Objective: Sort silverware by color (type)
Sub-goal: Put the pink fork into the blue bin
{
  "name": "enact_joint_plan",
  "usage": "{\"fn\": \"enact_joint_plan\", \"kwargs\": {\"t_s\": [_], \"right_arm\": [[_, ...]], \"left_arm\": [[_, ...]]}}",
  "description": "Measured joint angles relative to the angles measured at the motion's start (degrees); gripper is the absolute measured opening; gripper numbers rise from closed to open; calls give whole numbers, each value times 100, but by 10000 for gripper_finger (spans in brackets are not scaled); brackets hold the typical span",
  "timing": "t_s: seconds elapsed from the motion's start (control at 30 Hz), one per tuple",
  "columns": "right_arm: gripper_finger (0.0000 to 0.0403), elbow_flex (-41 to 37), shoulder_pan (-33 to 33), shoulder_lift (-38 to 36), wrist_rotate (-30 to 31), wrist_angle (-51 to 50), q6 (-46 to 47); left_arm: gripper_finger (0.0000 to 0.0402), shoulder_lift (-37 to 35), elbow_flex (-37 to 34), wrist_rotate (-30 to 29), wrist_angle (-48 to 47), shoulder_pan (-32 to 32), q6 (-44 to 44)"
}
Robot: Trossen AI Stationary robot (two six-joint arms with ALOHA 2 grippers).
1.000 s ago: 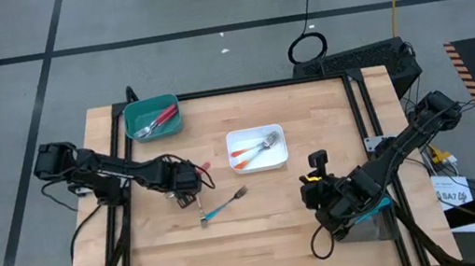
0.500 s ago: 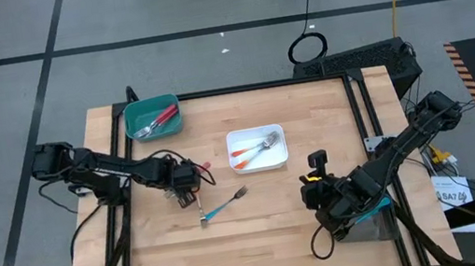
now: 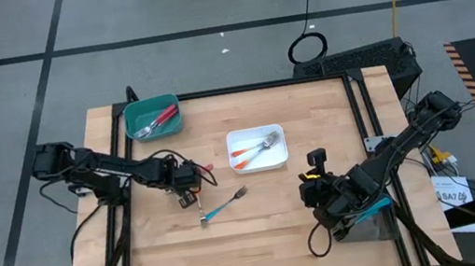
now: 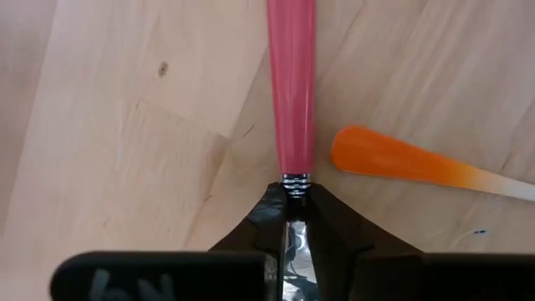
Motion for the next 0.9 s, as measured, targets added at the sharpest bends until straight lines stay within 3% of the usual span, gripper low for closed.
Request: {"fn": "enact_joint_plan", "kwargs": {"t_s": [0.43,0.9], "right_arm": [[0,0,2,0,0,1,17],[0,0,2,0,-2,1,50]], "left_arm": [[15,26,349,-318,-515,14,70],[5,15,385,-273,-608,-55,356]]}}
